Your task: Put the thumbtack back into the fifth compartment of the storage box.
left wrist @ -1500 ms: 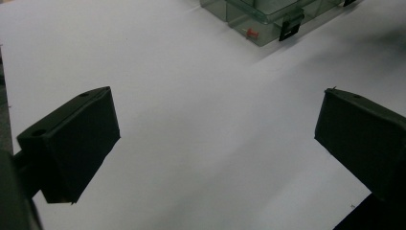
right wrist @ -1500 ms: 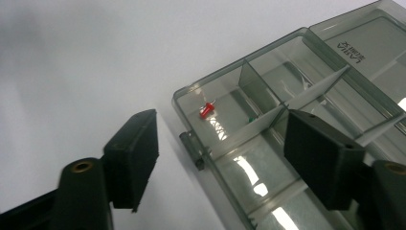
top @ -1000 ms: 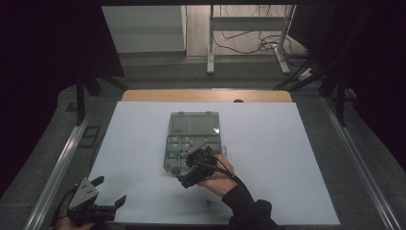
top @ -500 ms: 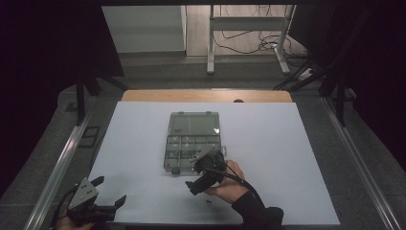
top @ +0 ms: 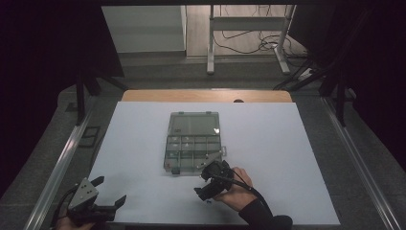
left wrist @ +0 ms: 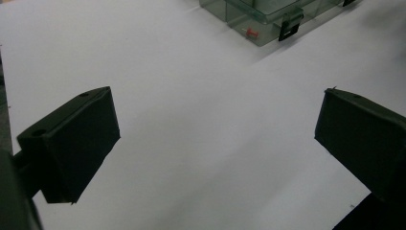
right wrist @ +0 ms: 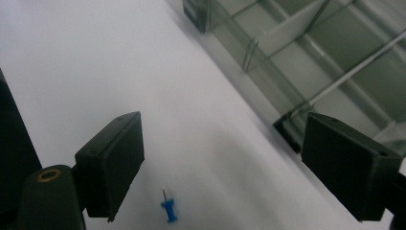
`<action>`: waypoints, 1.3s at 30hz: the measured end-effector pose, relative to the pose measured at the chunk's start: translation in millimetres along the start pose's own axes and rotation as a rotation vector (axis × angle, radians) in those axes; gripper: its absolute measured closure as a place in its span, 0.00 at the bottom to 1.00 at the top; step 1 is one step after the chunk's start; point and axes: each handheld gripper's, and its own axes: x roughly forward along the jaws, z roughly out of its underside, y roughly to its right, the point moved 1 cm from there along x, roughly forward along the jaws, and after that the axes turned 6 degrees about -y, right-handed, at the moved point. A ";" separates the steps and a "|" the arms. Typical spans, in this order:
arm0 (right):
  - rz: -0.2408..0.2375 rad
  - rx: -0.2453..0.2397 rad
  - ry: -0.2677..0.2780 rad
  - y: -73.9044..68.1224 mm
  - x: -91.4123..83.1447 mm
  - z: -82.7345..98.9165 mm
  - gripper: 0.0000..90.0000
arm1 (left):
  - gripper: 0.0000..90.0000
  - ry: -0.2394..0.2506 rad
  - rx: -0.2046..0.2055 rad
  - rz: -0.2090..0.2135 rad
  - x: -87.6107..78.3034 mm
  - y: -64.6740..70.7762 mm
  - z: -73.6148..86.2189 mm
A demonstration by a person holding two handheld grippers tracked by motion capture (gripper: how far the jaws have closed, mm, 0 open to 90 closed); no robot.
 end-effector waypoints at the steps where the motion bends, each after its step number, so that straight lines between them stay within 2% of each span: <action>1: 0.004 0.000 -0.005 -0.3 0.2 2.0 0.20 | 0.02 0.000 0.000 0.000 0.0 0.0 0.0; 3: -0.001 -0.006 -0.013 -1.6 0.6 6.1 0.24 | 0.02 0.000 -0.001 0.001 0.0 -0.1 0.0; 7: -0.012 -0.022 -0.028 -5.5 2.1 14.0 0.39 | 0.02 0.001 0.000 0.001 -0.1 0.0 0.0; 13: -0.060 -0.053 -0.062 -11.8 5.1 24.1 0.62 | 0.02 0.000 0.000 0.001 0.0 -0.1 0.0; 18: -0.085 -0.077 -0.083 -14.5 10.3 29.9 0.75 | 0.02 0.000 0.001 0.000 0.0 0.2 -0.1; 21: -0.098 -0.089 -0.088 -17.0 13.2 31.6 0.80 | 0.02 0.000 0.001 0.000 0.0 0.1 -0.1; 25: -0.074 -0.118 -0.118 -20.0 19.0 33.8 0.87 | 0.02 0.001 0.003 0.000 -0.2 0.2 0.0; 27: -0.071 -0.128 -0.113 -21.0 18.7 34.4 0.90 | 0.02 0.001 0.004 0.000 -0.2 0.2 0.1; 32: -0.065 -0.120 -0.114 -22.0 18.5 33.8 0.91 | 0.02 0.000 0.006 0.000 -0.2 0.5 -0.1; 39: -0.060 -0.098 -0.076 -19.5 12.8 31.1 0.91 | 0.02 -0.003 0.012 0.002 0.2 0.6 -0.3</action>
